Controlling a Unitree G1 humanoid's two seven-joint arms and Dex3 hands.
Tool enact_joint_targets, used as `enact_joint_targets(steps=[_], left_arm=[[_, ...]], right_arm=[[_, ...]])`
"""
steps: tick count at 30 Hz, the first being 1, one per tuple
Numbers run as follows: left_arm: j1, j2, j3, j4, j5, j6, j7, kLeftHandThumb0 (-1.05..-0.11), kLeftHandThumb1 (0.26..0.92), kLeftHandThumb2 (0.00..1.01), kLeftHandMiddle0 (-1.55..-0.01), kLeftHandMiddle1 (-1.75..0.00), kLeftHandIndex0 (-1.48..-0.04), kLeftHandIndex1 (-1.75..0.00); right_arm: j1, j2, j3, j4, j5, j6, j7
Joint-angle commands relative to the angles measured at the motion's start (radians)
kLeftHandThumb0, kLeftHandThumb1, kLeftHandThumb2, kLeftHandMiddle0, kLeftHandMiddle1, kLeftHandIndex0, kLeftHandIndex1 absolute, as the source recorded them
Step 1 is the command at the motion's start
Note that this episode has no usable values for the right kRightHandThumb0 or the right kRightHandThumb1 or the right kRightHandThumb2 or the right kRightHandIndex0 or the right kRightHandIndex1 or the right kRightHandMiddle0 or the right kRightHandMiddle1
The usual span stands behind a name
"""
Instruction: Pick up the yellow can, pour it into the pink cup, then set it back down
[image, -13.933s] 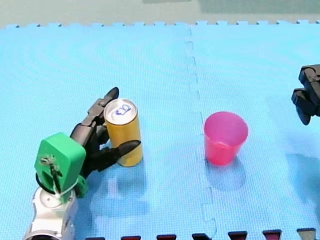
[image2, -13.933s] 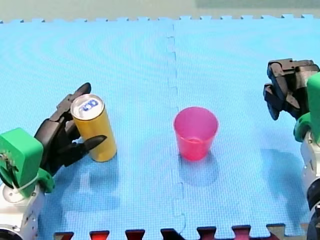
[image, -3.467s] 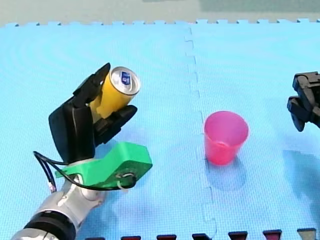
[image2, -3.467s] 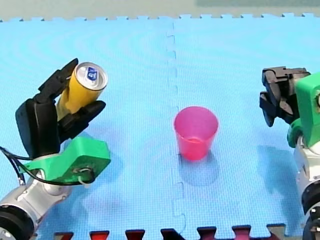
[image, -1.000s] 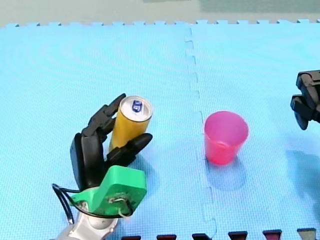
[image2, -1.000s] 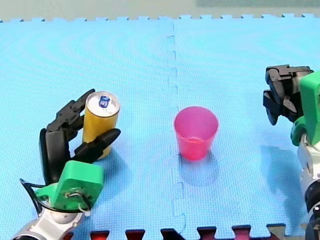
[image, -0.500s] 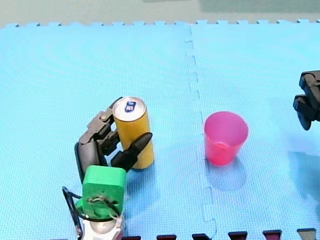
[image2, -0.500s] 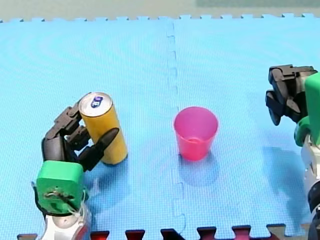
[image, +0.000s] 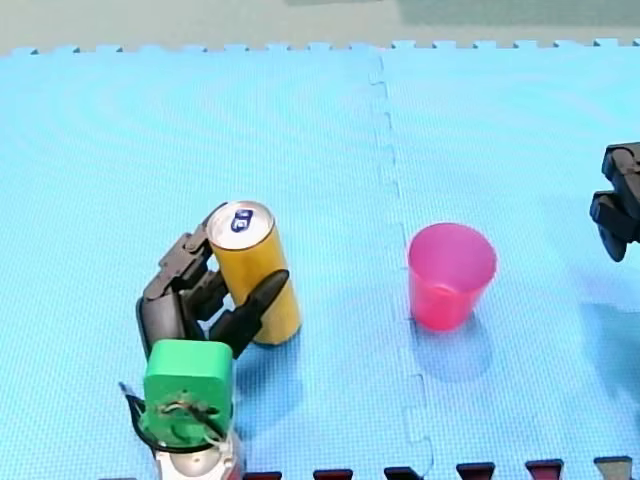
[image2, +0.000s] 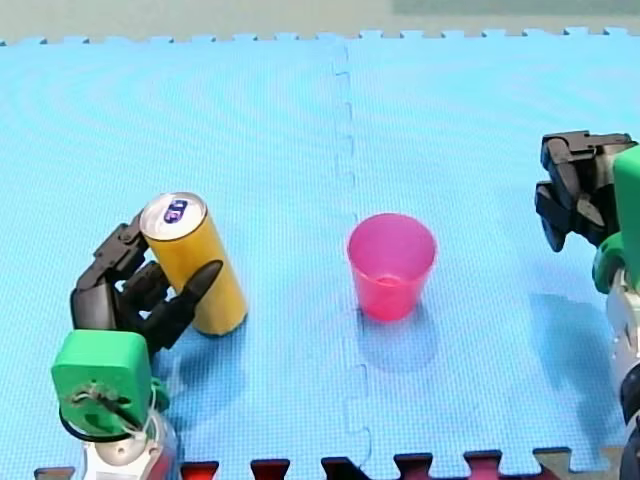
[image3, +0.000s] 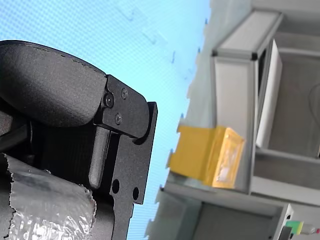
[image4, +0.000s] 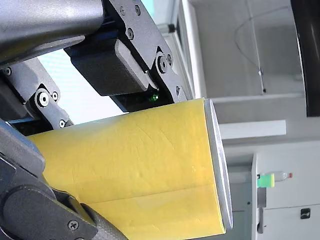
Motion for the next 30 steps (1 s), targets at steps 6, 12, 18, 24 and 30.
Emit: enact_joint_targets(steps=[6,12,18,24,30], left_arm=[[0.003,0.028,-0.053,-0.002,0.116,0.011,0.139,-0.349,0.852,0.00,-1.24,0.00,-1.16,0.00],[0.000,0.067,-0.141,-0.008,0.269,0.047,0.339,-0.345,0.846,0.00,-1.23,0.00,-1.17,0.00],[-0.007,0.081,-0.193,-0.003,0.345,0.066,0.457,-0.337,0.844,0.00,-1.22,0.00,-1.17,0.00],[-0.010,0.085,-0.221,0.005,0.356,0.071,0.496,-0.333,0.843,0.00,-1.22,0.00,-1.17,0.00],[-0.007,0.078,-0.209,0.015,0.302,0.035,0.419,-0.404,0.856,0.00,-1.13,0.00,-0.93,0.00]], right_arm=[[-0.003,-0.004,0.000,-0.001,0.001,-0.002,-0.004],[-0.003,-0.004,0.002,-0.002,0.000,-0.004,-0.006],[-0.004,-0.003,0.002,-0.001,0.001,-0.004,-0.006],[-0.007,-0.005,-0.001,0.000,0.004,-0.002,-0.003],[-0.008,-0.009,-0.005,0.000,0.007,0.000,0.003]])
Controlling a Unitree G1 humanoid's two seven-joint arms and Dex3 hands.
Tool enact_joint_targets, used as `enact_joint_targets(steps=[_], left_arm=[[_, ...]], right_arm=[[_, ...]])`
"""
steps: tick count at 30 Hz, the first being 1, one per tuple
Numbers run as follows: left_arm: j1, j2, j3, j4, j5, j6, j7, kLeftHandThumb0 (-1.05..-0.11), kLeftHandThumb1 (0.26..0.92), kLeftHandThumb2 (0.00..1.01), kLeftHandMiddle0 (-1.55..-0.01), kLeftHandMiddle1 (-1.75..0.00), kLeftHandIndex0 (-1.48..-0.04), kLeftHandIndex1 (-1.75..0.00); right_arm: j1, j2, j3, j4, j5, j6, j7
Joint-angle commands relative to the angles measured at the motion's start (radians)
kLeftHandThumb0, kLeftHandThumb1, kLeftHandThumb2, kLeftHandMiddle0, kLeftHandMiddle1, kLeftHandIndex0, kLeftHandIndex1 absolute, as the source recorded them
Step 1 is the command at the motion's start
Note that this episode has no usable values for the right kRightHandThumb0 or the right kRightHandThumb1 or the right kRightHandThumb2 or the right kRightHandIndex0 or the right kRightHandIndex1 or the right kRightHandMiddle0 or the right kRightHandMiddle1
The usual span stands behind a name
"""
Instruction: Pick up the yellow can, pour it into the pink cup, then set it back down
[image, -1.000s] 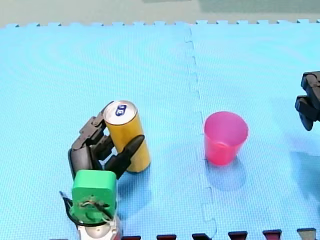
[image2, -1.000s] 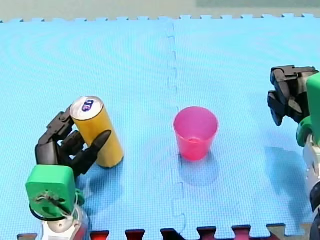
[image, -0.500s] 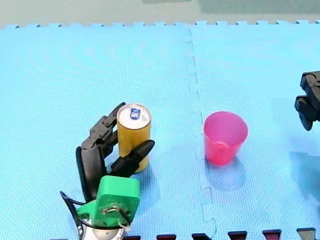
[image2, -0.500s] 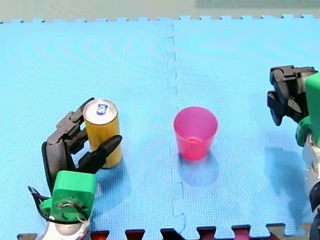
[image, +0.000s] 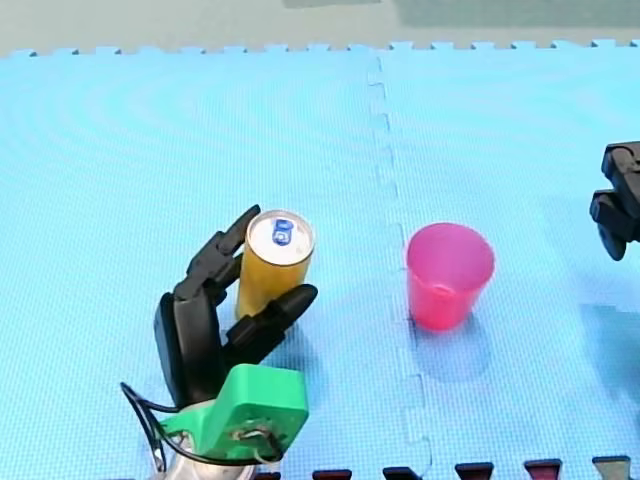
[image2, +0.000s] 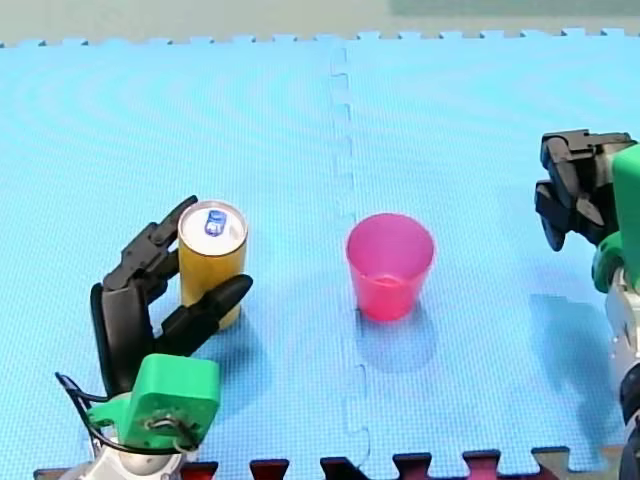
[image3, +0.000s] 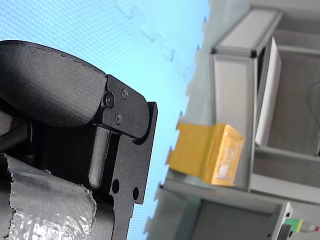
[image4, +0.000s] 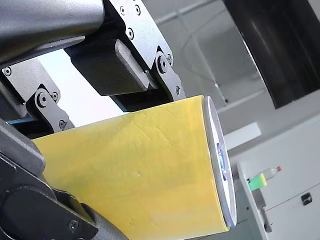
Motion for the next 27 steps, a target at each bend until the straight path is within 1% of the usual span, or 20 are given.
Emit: enact_joint_targets(steps=[1,3,5,6,7,9,10,11,12,13,16,20,22,23,27], left_arm=[[0.004,0.001,0.010,0.011,-0.023,-0.005,-0.030,-0.455,0.859,0.00,-1.10,0.00,-0.89,0.00],[0.004,-0.001,0.021,0.017,-0.046,-0.003,-0.062,-0.521,0.854,0.00,-1.02,0.00,-0.84,0.00],[0.001,-0.001,0.032,0.019,-0.066,-0.004,-0.087,-0.548,0.843,0.00,-0.95,0.00,-0.81,0.00],[-0.001,-0.001,0.040,0.020,-0.078,-0.005,-0.100,-0.552,0.829,0.00,-0.90,0.00,-0.77,0.00],[-0.002,-0.002,0.049,0.021,-0.093,-0.007,-0.120,-0.575,0.818,0.00,-0.77,0.00,-0.62,0.00],[-0.002,-0.007,0.066,0.024,-0.122,-0.007,-0.160,-0.601,0.811,0.00,-0.64,0.00,-0.48,0.00],[-0.002,-0.010,0.073,0.024,-0.133,-0.005,-0.179,-0.659,0.823,0.01,-0.55,0.00,-0.39,0.00],[-0.003,-0.012,0.078,0.024,-0.141,-0.002,-0.194,-0.735,0.837,0.01,-0.48,0.00,-0.34,0.00],[-0.003,-0.013,0.081,0.024,-0.148,0.001,-0.207,-0.808,0.855,0.02,-0.43,0.00,-0.30,0.00],[-0.002,-0.014,0.084,0.023,-0.153,0.005,-0.218,-0.902,0.879,0.02,-0.36,0.00,-0.28,0.00],[-0.002,-0.020,0.095,0.022,-0.170,0.021,-0.252,-1.012,0.911,0.02,-0.28,0.00,-0.23,0.00],[-0.001,-0.023,0.097,0.019,-0.172,0.046,-0.262,-1.046,0.920,0.03,-0.25,0.00,-0.20,0.00],[-0.002,-0.023,0.094,0.017,-0.168,0.062,-0.261,-1.048,0.921,0.07,-0.23,0.00,-0.19,0.00],[-0.002,-0.021,0.091,0.017,-0.165,0.071,-0.258,-1.048,0.921,0.11,-0.21,0.00,-0.18,0.00],[-0.005,-0.016,0.074,0.012,-0.139,0.104,-0.226,-1.048,0.921,0.17,-0.19,0.00,-0.17,0.00]], right_arm=[[-0.007,-0.007,-0.003,0.000,0.004,0.000,0.001],[-0.008,-0.007,-0.004,0.000,0.004,0.000,0.002],[-0.008,-0.008,-0.005,0.000,0.004,0.000,0.004],[-0.008,-0.009,-0.006,0.000,0.004,0.000,0.005],[-0.008,-0.010,-0.006,0.000,0.005,0.000,0.006],[-0.008,-0.011,-0.007,0.000,0.006,0.000,0.008],[-0.008,-0.011,-0.008,0.000,0.006,0.000,0.008],[-0.008,-0.011,-0.008,0.000,0.006,0.000,0.008],[-0.008,-0.012,-0.008,0.000,0.006,-0.001,0.008],[-0.008,-0.012,-0.009,-0.001,0.005,-0.002,0.008],[-0.008,-0.012,-0.010,-0.001,0.006,-0.003,0.009],[-0.007,-0.014,-0.012,-0.001,0.007,-0.003,0.014],[-0.006,-0.014,-0.013,-0.002,0.008,-0.004,0.015],[-0.006,-0.014,-0.014,-0.002,0.007,-0.005,0.014],[-0.006,-0.014,-0.012,-0.002,0.004,-0.005,0.010]])
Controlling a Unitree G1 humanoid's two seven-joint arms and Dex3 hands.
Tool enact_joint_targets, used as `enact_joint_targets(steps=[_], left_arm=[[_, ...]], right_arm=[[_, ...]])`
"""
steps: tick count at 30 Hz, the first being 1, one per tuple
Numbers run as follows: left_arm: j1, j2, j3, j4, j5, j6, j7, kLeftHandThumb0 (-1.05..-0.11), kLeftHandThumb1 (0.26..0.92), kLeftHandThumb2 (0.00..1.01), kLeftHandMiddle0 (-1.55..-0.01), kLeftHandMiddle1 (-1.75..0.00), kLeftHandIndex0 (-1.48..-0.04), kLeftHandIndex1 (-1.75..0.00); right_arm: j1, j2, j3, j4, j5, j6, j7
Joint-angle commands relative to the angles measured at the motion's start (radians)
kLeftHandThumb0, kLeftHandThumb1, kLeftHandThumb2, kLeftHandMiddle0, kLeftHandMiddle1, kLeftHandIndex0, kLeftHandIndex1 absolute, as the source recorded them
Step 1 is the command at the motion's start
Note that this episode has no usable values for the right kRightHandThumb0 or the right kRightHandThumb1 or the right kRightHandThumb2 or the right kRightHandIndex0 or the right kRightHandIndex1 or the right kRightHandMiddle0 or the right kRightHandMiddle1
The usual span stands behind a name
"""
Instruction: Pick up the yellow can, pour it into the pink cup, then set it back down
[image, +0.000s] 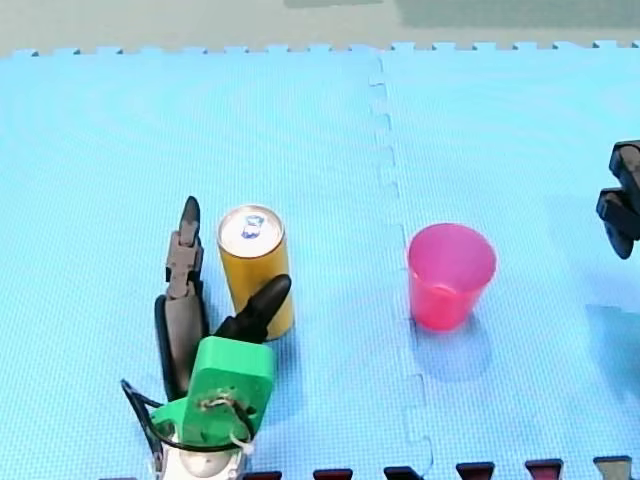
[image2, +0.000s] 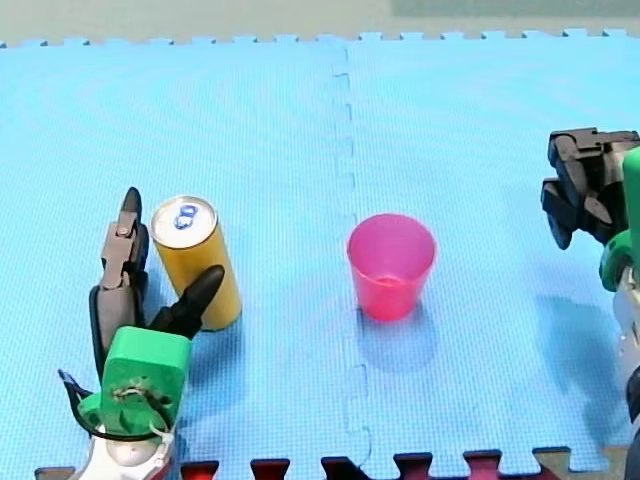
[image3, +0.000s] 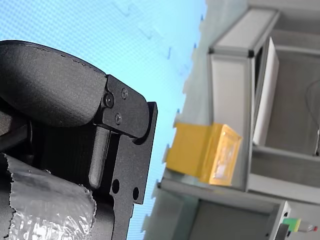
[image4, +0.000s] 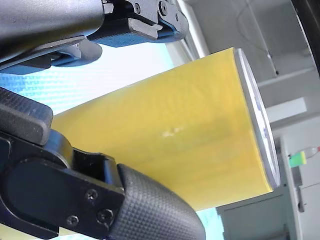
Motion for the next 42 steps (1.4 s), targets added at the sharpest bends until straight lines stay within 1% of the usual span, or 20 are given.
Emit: enact_joint_targets(steps=[1,9,16,20,25,29,31,34,38,42], left_arm=[[-0.004,0.007,-0.013,-0.007,0.017,0.018,0.022,-1.048,0.921,0.17,-0.19,0.00,-0.17,0.00],[-0.006,0.026,-0.051,-0.024,0.068,0.067,0.085,-1.048,0.921,0.19,-0.17,0.00,-0.17,0.00],[0.010,0.056,-0.076,-0.048,0.085,0.067,0.065,-1.048,0.921,0.21,-0.16,0.00,-0.15,0.00],[0.036,0.079,-0.071,-0.073,0.058,0.042,-0.023,-1.048,0.921,0.22,-0.14,0.00,-0.15,0.00],[0.084,0.102,-0.060,-0.124,0.020,0.014,-0.115,-1.048,0.921,0.21,-0.12,0.00,-0.14,0.00],[0.124,0.137,-0.044,-0.163,-0.015,-0.016,-0.198,-1.048,0.921,0.22,-0.11,0.00,-0.12,0.00],[0.139,0.144,-0.036,-0.192,-0.032,-0.019,-0.230,-1.048,0.921,0.23,-0.11,0.00,-0.11,0.00],[0.163,0.149,-0.027,-0.241,-0.062,-0.009,-0.289,-1.048,0.921,0.24,-0.09,0.00,-0.11,0.00],[0.190,0.146,-0.016,-0.295,-0.092,0.012,-0.352,-1.048,0.921,0.24,-0.09,0.00,-0.10,0.00],[0.205,0.142,-0.005,-0.322,-0.119,0.024,-0.405,-1.048,0.921,0.25,-0.08,0.00,-0.11,0.00]], right_arm=[[-0.005,-0.005,-0.001,-0.002,0.002,-0.004,-0.004],[-0.003,-0.003,0.003,-0.002,-0.003,-0.008,-0.011],[0.002,-0.001,0.003,-0.005,-0.001,-0.015,-0.009],[0.003,-0.002,0.004,-0.004,-0.001,-0.014,-0.009],[0.006,-0.002,0.004,-0.004,-0.002,-0.014,-0.010],[0.006,-0.003,0.005,-0.003,-0.003,-0.012,-0.010],[0.006,-0.003,0.007,-0.003,-0.004,-0.010,-0.012],[0.006,-0.003,0.008,-0.001,-0.006,-0.007,-0.013],[0.004,-0.003,0.011,0.001,-0.007,-0.002,-0.014],[0.002,-0.003,0.012,0.003,-0.007,0.003,-0.015]])
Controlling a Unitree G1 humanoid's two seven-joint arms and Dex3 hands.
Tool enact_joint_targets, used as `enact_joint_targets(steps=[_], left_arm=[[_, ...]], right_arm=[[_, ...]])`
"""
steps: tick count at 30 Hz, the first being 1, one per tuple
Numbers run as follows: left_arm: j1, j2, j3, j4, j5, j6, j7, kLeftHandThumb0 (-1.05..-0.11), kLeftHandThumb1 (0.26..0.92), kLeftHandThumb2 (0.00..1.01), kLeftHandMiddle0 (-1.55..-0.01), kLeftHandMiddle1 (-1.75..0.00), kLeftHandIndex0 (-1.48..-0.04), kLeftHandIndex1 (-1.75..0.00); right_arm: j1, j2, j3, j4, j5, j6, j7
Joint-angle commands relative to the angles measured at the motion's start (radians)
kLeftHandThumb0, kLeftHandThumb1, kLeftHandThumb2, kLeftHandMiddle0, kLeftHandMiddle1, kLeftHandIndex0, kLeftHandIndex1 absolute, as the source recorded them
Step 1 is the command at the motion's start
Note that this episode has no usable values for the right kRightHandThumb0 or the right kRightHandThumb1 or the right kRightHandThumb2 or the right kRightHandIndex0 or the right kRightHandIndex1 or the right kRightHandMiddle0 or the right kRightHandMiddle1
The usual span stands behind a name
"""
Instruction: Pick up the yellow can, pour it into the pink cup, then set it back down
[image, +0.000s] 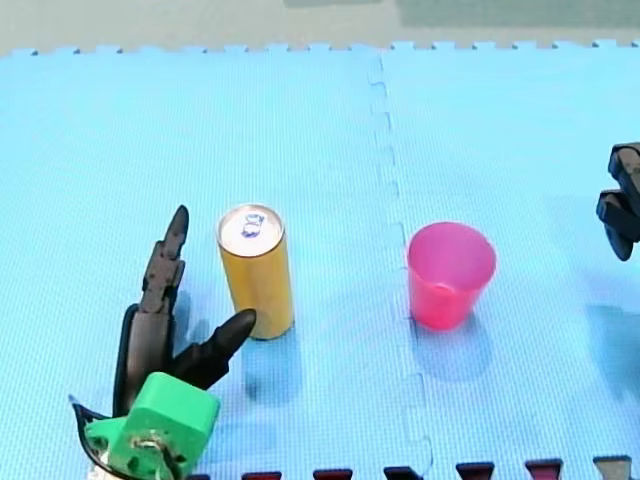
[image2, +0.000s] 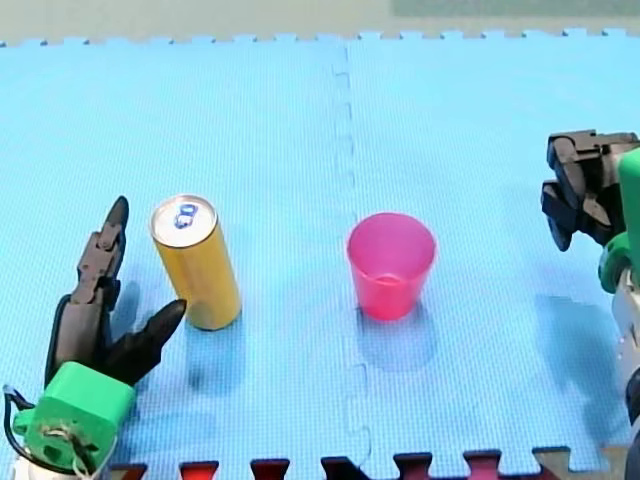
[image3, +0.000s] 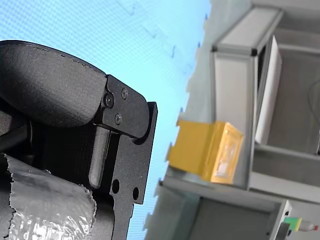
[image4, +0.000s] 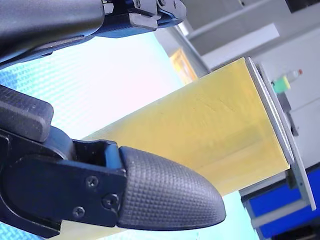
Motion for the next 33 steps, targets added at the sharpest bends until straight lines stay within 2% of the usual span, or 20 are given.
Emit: enact_joint_targets(steps=[1,13,20,29,33], left_arm=[[0.009,0.000,0.009,-0.016,-0.017,0.007,-0.024,-1.048,0.921,0.25,-0.08,0.00,-0.11,0.00],[0.033,0.001,0.039,-0.064,-0.078,0.021,-0.138,-1.048,0.921,0.26,-0.08,0.00,-0.11,0.00],[0.029,-0.007,0.061,-0.075,-0.142,0.042,-0.230,-1.048,0.921,0.25,-0.08,0.00,-0.11,0.00],[0.033,-0.019,0.091,-0.101,-0.206,0.058,-0.324,-1.048,0.915,0.10,-0.10,-0.01,-0.12,0.00],[0.035,-0.029,0.106,-0.118,-0.233,0.067,-0.350,-1.048,0.864,0.04,-0.10,-0.01,-0.13,-0.01]], right_arm=[[-0.005,-0.003,0.000,0.002,0.000,0.005,-0.002],[-0.008,-0.003,-0.001,0.005,0.002,0.007,-0.004],[-0.009,-0.003,-0.004,0.006,0.003,0.005,-0.002],[-0.010,-0.007,-0.004,0.006,0.002,0.006,-0.003],[-0.009,-0.008,-0.005,0.007,0.003,0.007,-0.002]])
